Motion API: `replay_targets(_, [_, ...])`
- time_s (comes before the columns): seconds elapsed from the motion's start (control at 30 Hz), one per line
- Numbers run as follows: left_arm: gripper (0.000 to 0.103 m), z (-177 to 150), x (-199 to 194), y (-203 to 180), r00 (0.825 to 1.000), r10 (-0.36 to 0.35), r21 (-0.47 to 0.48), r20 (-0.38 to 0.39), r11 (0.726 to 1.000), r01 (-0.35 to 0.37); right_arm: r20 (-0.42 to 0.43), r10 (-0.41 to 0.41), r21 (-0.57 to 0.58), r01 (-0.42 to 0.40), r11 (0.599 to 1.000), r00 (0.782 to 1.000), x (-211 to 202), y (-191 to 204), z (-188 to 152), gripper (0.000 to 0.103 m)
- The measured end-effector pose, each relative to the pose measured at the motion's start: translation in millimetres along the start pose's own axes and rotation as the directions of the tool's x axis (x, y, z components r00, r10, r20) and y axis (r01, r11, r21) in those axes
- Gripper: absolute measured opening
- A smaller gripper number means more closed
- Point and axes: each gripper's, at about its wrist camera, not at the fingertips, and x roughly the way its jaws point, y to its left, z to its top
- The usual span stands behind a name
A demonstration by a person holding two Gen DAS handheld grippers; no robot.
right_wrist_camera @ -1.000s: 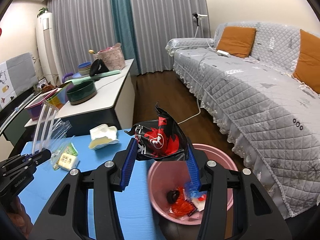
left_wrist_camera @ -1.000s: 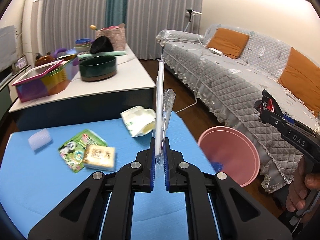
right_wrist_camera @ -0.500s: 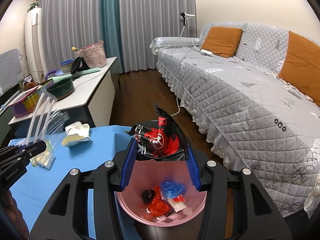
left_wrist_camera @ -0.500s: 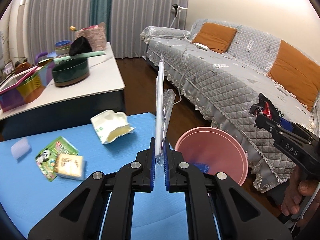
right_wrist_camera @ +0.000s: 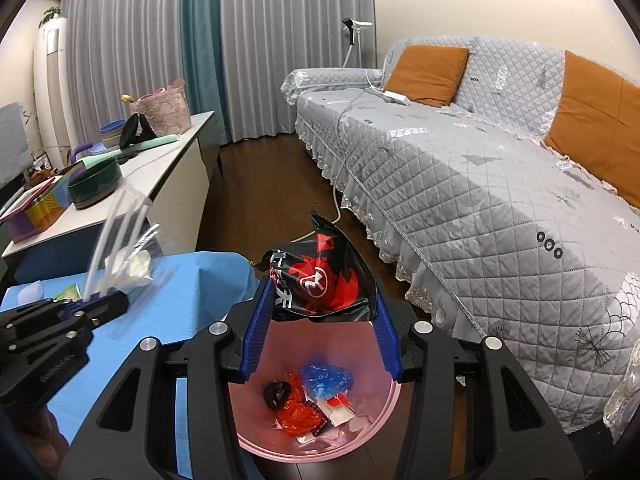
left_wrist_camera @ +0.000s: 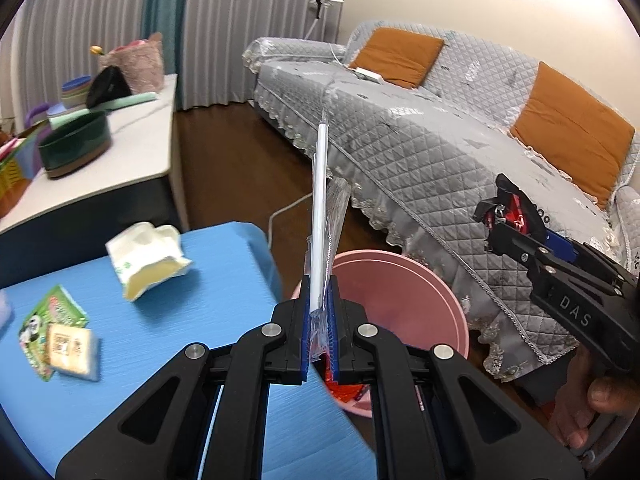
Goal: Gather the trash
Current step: 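Open both tools to drop the straw pack and wrapper into the bin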
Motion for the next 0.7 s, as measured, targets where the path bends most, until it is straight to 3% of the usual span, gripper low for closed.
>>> replay_targets(0.4, [0.007,-3,44,-16,0.997,-0.045,0.017,-0.069,0.999,0.046,-0.036,-0.017,0.015,0.018,1.000,0.999,18,-10,-4,0.051])
replay_targets(0.43, [0.012,-4,48,-16,0.995,-0.052,0.015,-0.082,0.998,0.054,-0.042,-0.020,0.015,0.021,1.000,0.999,20,-10,-4,0.051])
replay_targets(0.5, [0.035,-5,53,-17,0.994,-0.045,0.013,-0.097,0.999,0.046,-0.055,-0.035,0.010,0.035,0.999,0.998,23,-10,-5,0.072])
replay_targets(0.53, [0.046,-5,53,-16,0.995,-0.036,0.010,-0.090,0.999,0.037,-0.052,-0.045,0.011,0.046,0.999,0.998,23,-11,-5,0.075])
replay_targets(0.7, [0.047,-7,48,-9,0.996,-0.028,-0.009,-0.082,1.000,0.027,-0.051,-0.057,0.040,0.059,0.997,0.997,22,-15,-4,0.076])
